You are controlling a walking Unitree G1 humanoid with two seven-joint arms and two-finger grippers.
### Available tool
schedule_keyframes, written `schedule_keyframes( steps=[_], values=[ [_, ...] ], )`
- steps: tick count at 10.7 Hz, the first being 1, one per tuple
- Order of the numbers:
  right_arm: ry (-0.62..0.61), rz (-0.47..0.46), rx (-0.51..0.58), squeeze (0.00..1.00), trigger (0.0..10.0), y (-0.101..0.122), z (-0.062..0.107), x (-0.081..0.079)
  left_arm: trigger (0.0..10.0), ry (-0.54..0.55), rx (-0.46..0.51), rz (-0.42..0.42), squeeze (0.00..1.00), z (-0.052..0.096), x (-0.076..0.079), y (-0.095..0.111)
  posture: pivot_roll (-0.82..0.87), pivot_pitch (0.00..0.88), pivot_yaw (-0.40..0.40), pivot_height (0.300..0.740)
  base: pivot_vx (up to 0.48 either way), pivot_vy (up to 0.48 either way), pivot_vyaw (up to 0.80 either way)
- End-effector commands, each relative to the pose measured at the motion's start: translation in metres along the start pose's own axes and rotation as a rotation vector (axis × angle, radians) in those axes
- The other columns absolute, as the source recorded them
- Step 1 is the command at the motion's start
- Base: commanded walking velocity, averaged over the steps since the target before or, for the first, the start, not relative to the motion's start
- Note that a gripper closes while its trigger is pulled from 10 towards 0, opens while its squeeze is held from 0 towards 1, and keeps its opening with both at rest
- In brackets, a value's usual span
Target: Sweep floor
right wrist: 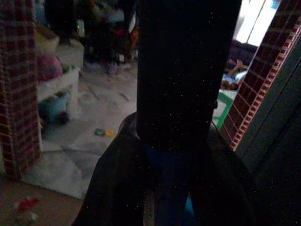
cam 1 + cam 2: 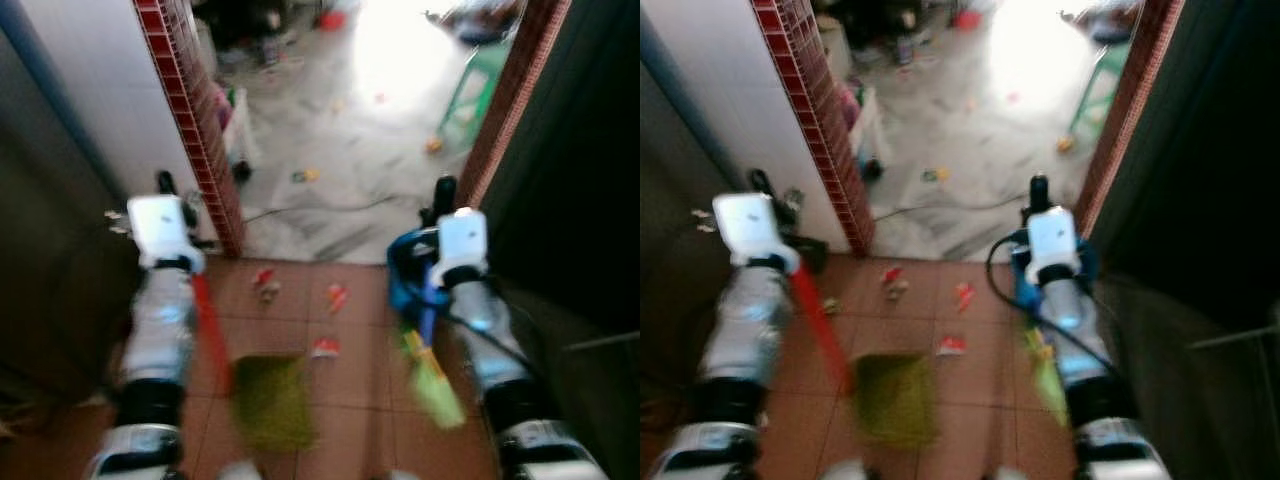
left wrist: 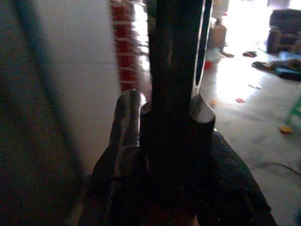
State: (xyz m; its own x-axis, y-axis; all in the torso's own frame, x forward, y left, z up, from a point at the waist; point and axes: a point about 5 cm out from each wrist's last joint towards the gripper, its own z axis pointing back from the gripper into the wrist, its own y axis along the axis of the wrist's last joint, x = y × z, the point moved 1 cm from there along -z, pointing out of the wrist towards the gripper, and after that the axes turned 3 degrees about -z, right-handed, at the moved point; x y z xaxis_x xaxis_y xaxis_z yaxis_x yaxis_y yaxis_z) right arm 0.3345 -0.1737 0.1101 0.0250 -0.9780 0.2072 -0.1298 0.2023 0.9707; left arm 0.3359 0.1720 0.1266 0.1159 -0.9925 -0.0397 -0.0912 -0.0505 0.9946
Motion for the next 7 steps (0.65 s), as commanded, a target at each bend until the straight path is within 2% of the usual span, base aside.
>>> schedule_keyframes(
  steps=[1,2,7],
  values=[
    [0.021,-0.002,0.064,0.0,10.0,0.0159,-0.0061,-0.0051,10.0,0.012,0.078,-0.01,0.0,-0.0063,-0.0066,0.017,-0.01,0.042,0.026,0.74,0.439,0.0,0.0],
    [0.026,-0.008,0.066,0.0,10.0,0.0163,-0.006,-0.0055,10.0,0.013,0.068,-0.002,0.0,-0.0062,-0.0058,0.0153,-0.01,0.042,0.026,0.74,0.428,0.0,0.0],
    [0.026,0.0,0.056,0.0,10.0,0.0149,-0.0065,-0.0033,10.0,-0.004,0.047,0.008,0.0,-0.0069,-0.0035,0.0119,-0.01,0.039,0.024,0.74,0.288,0.382,0.0]
  ],
)
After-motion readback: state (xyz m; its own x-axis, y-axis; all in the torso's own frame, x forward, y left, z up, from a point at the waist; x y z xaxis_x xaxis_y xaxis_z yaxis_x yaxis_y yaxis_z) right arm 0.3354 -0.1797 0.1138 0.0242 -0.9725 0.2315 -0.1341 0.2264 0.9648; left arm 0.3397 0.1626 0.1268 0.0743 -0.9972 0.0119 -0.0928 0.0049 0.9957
